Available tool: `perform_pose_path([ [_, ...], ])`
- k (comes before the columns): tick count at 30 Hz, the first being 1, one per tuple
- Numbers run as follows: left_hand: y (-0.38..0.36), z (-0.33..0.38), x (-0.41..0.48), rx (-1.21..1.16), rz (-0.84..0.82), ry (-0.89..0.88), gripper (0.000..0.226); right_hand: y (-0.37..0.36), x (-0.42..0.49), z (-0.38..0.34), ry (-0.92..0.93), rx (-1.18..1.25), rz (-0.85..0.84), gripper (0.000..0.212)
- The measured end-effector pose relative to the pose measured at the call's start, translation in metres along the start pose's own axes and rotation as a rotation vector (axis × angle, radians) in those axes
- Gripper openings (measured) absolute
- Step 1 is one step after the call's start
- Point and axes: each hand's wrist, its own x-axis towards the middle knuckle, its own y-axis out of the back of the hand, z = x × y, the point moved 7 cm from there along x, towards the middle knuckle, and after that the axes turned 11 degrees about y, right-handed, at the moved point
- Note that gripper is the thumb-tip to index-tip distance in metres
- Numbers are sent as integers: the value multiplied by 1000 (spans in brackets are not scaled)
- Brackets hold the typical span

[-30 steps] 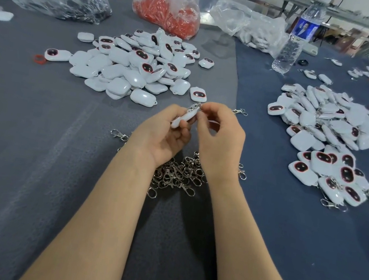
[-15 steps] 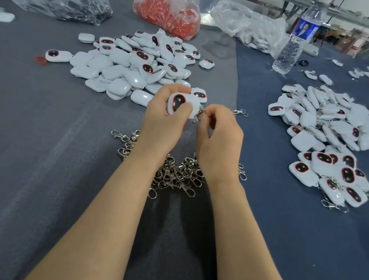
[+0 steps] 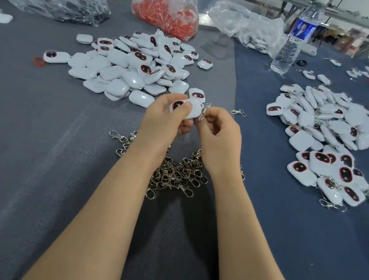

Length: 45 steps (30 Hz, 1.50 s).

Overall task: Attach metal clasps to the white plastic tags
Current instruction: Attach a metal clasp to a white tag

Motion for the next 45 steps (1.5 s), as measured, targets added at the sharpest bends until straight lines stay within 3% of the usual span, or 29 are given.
perform_pose_path([
  [7, -3, -10, 3, -265, -123, 205, 6, 8, -3, -13, 81, 11, 132, 13],
  [13, -2, -13, 4, -242, -128, 230, 7, 9, -2, -14, 95, -48, 143, 9],
  [19, -2, -9, 2, -120, -71, 162, 17, 8, -3, -21, 183, -170, 147, 9],
  [23, 5, 7, -2, 44, 54, -65, 19, 1, 0, -21, 227, -265, 4, 10],
  [26, 3, 19, -9, 248, 77, -273, 23, -2, 0, -15, 190, -272, -79, 13],
  [30, -2, 24, -13, 390, 97, -386, 23, 4, 2, -7, 116, -251, -38, 13],
  [32, -1, 23, -11, 419, 120, -387, 22, 5, 2, 1, -4, -129, 1, 23],
  [35, -2, 20, -9, 468, 121, -381, 22, 1, 1, 8, -114, 87, 26, 18],
  [40, -5, 16, -9, 483, 109, -335, 27, -8, 1, 15, -137, 159, -100, 13],
  [43, -6, 16, -7, 473, 105, -307, 34, -6, 1, 21, -203, 188, -106, 6],
  [45, -5, 13, -5, 477, 106, -283, 36, -2, 2, 24, -226, 149, -79, 14],
])
